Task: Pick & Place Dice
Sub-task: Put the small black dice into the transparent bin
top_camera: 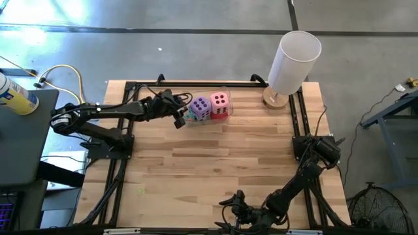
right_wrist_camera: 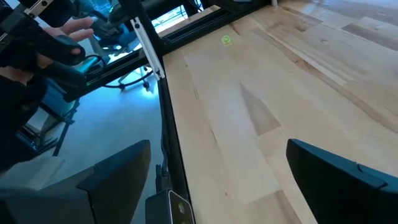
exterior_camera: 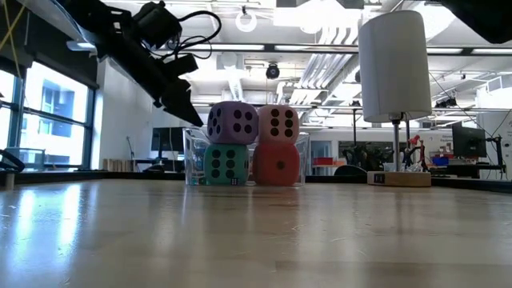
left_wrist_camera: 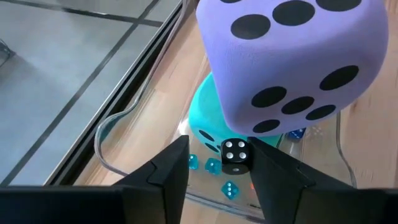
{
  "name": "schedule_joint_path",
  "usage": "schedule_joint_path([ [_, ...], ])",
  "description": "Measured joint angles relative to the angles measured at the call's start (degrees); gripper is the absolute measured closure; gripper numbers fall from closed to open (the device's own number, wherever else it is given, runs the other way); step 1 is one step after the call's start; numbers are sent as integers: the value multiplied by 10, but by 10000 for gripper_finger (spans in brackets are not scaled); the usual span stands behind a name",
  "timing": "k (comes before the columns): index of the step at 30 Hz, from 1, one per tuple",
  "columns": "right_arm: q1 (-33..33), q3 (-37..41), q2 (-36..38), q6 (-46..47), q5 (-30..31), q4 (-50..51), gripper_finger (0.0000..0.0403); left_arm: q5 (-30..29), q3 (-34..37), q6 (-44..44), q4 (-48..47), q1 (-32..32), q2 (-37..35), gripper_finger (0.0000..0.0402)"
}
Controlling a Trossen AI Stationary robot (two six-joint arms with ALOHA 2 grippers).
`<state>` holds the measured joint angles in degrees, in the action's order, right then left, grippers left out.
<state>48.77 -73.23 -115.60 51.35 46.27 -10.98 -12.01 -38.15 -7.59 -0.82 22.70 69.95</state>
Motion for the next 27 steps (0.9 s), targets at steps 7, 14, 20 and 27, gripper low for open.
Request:
schedule_joint_path([
  [7, 0, 0, 0, -4, 0, 0, 37, 4, 0, 6, -8, -5, 0, 245],
  [14, 0, 0, 0, -6, 0, 2, 37, 37, -1, -47, -51, -23, -1, 245],
  [20, 0, 0, 0, -6, 0, 5, 37, 75, -1, -61, -58, -26, -3, 245],
  [27, 0, 0, 0, -6, 0, 5, 37, 94, -1, -65, -57, -26, -5, 245],
])
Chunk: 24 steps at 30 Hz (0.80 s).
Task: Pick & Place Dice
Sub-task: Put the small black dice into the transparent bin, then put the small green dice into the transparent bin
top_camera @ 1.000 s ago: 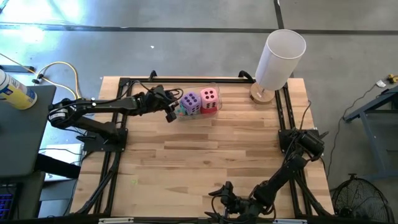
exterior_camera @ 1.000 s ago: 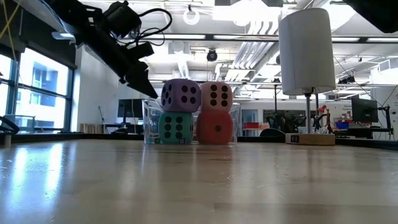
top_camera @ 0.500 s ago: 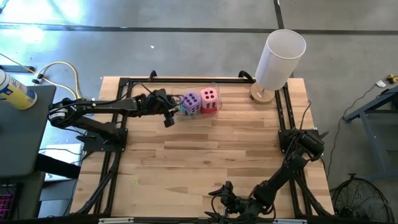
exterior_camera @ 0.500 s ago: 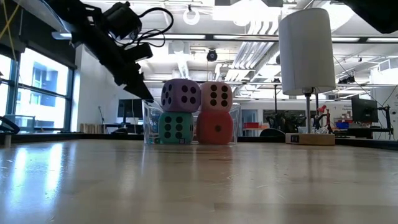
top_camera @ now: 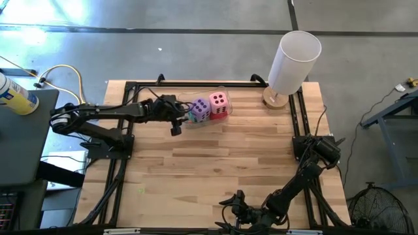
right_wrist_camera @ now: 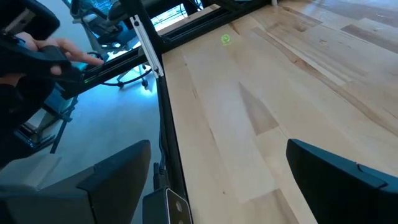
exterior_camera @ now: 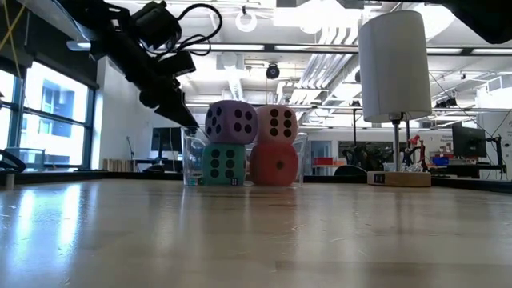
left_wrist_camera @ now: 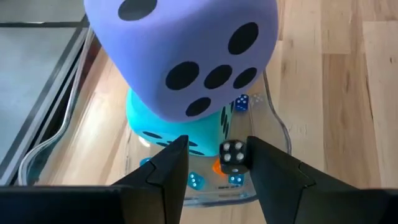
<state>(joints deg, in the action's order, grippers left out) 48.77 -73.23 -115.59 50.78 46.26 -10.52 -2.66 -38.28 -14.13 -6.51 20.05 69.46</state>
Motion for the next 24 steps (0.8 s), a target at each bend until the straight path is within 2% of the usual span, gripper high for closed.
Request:
schedule_joint_path([
  [5, 0, 0, 0, 1, 0, 0, 37, 0, 0, -23, -1, 0, -24, 245],
  [13, 0, 0, 0, 4, 0, 0, 37, -1, 1, -14, -6, 0, -101, 245],
  [18, 0, 0, 0, 4, 0, 0, 37, -1, 1, 16, -29, 0, -143, 245],
  [21, 0, 0, 0, 6, 0, -1, 37, 1, 1, 72, -56, 0, -158, 245],
  [24, 0, 0, 0, 6, 0, -1, 37, 61, 1, 116, -98, -2, -164, 246],
])
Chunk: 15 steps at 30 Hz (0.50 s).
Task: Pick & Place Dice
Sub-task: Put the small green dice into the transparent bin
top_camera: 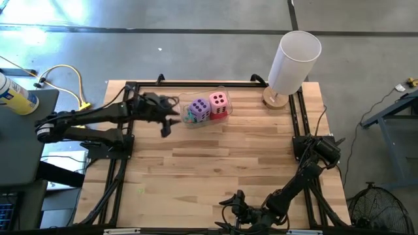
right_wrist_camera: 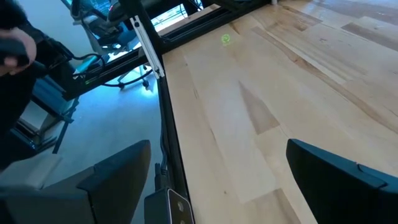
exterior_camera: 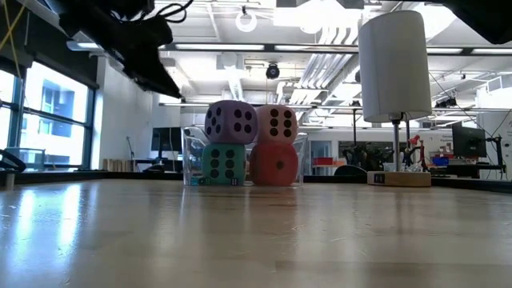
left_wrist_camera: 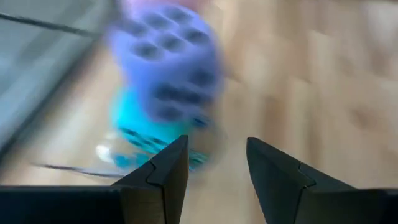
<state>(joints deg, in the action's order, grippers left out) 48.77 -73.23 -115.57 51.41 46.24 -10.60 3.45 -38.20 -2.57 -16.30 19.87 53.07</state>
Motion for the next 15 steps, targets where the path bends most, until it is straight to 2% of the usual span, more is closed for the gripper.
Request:
schedule_joint_path([
  [2, 0, 0, 0, 0, 0, 1, 37, 51, 0, 0, -37, -10, -1, 247],
  [4, 0, 0, 0, -2, 0, 1, 37, 71, 1, 3, -73, -31, -1, 247],
  [11, -5, 0, 0, -41, 0, 3, 37, 46, 1, 103, -180, -159, 3, 248],
  [15, -13, 0, 0, -63, 0, 4, 37, 43, 1, 163, -201, -249, -1, 248],
])
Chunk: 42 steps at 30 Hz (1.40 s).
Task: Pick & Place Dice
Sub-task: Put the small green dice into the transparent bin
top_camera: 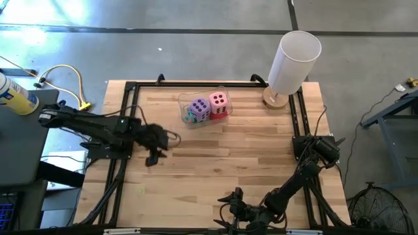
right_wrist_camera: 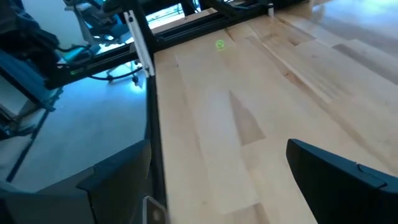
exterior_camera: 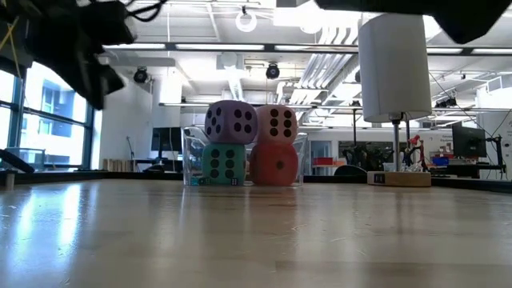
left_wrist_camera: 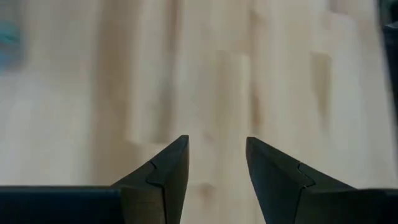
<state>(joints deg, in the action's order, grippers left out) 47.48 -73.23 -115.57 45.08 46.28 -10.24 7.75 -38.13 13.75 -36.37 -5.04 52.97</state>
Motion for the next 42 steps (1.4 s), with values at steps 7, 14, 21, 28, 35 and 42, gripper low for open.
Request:
schedule_joint_path([
  [7, -19, 0, 0, -42, 0, 4, 37, 0, 0, 192, -104, -133, 1, 248],
  [14, -47, 0, 0, -77, -21, 4, 37, -35, 0, 372, -162, -246, 1, 248],
  [21, -79, 0, 0, -109, -103, 4, 37, -71, 0, 504, -161, -350, 2, 248],
  [28, -102, 0, 0, -142, -140, 1, 37, -120, 0, 609, -161, -436, 10, 248],
  [35, -104, 0, 0, -154, -154, 1, 37, -157, 0, 576, -158, -518, 79, 248],
  [42, -104, 0, 0, -154, -154, 1, 37, -140, 0, 523, -101, -557, 165, 248],
])
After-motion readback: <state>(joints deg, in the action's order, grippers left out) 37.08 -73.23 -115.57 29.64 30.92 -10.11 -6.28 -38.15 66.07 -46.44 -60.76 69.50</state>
